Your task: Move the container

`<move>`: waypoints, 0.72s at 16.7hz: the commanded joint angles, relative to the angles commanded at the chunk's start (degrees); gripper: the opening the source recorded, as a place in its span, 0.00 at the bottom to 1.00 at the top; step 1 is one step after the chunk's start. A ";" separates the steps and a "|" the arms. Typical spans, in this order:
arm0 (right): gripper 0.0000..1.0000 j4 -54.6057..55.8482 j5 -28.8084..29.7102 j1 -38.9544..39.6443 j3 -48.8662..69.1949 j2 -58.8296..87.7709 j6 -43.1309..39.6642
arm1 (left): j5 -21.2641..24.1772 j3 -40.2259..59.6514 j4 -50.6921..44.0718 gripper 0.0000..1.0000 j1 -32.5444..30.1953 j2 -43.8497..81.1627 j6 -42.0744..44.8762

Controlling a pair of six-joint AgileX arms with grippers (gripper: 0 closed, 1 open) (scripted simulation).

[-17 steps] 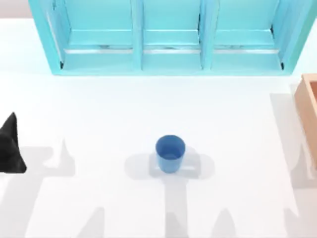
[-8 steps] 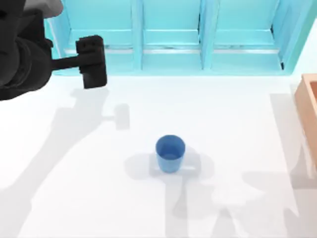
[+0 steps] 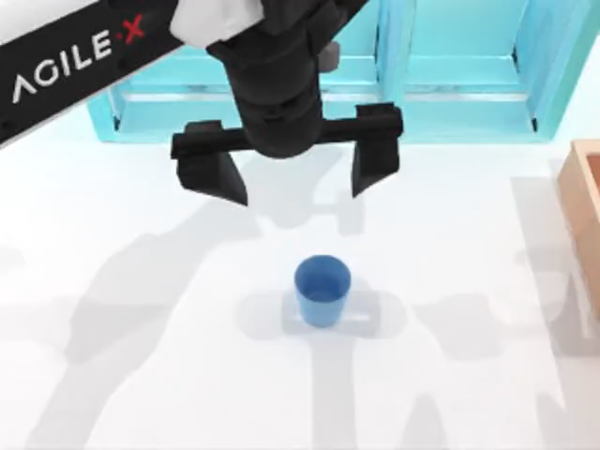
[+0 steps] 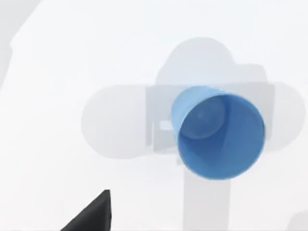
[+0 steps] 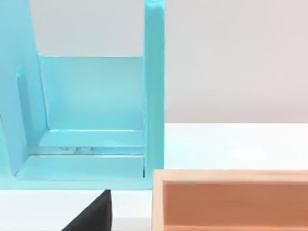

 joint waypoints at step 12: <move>1.00 0.00 0.00 0.00 0.00 0.00 0.00 | -0.46 17.46 -10.56 1.00 -6.10 16.88 -5.90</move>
